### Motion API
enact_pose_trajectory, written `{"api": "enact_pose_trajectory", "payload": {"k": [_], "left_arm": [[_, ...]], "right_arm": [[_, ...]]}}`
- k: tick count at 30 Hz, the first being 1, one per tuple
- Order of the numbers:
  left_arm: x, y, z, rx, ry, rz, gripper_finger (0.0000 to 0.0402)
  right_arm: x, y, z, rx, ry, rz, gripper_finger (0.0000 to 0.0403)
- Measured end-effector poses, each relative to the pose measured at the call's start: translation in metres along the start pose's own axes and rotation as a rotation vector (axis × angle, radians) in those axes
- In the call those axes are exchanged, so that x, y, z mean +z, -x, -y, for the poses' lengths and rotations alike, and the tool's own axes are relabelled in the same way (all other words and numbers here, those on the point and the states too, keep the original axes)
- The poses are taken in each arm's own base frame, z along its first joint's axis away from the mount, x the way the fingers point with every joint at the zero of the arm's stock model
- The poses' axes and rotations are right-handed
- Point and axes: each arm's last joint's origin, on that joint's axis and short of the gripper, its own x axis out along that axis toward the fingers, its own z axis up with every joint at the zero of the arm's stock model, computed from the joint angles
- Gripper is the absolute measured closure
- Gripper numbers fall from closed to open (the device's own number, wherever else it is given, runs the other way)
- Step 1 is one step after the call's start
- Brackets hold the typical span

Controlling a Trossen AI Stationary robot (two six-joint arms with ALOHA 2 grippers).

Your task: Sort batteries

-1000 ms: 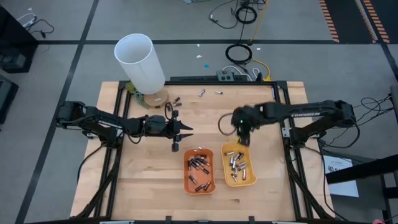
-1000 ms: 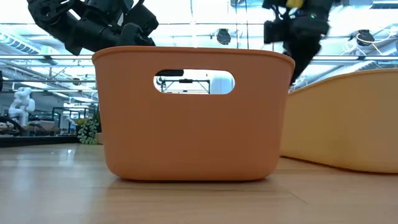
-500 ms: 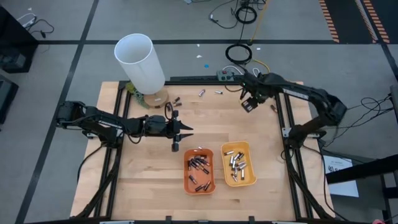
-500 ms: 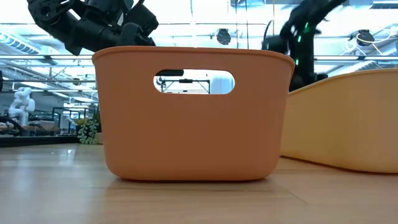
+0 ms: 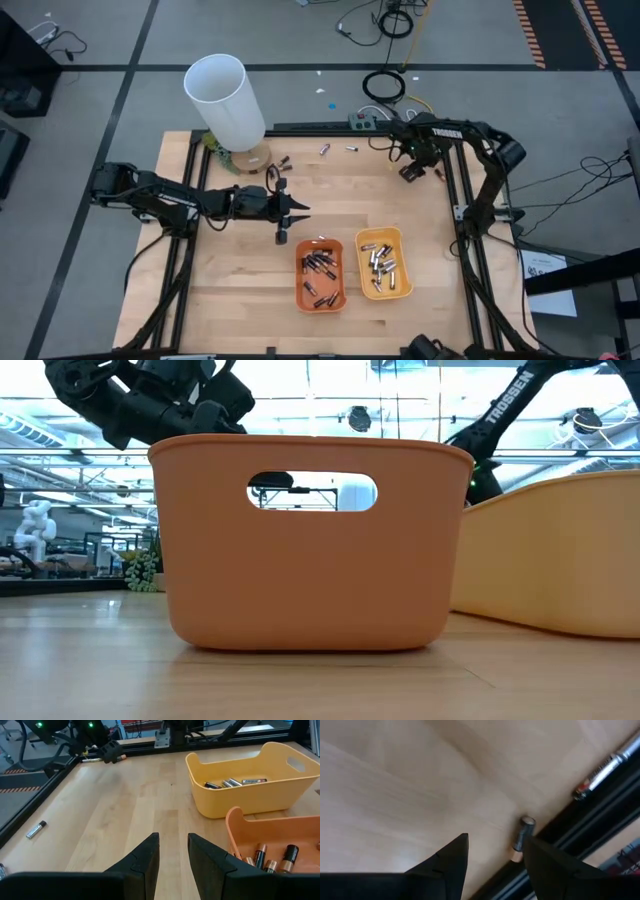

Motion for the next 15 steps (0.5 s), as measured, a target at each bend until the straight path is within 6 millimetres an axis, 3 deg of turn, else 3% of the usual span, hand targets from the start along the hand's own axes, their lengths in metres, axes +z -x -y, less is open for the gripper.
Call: {"api": "enact_pose_trajectory", "payload": {"k": [6,15], "left_arm": [[0.000,0.000,0.000,0.000,-0.018,0.001,0.0288],[0.000,0.000,0.000,0.000,-0.018,0.002,0.0288]], "right_arm": [[-0.002,-0.007,0.023,0.031,-0.015,-0.063,0.0227],[0.002,-0.009,0.026,0.048,0.008,-0.071,0.0227]]}}
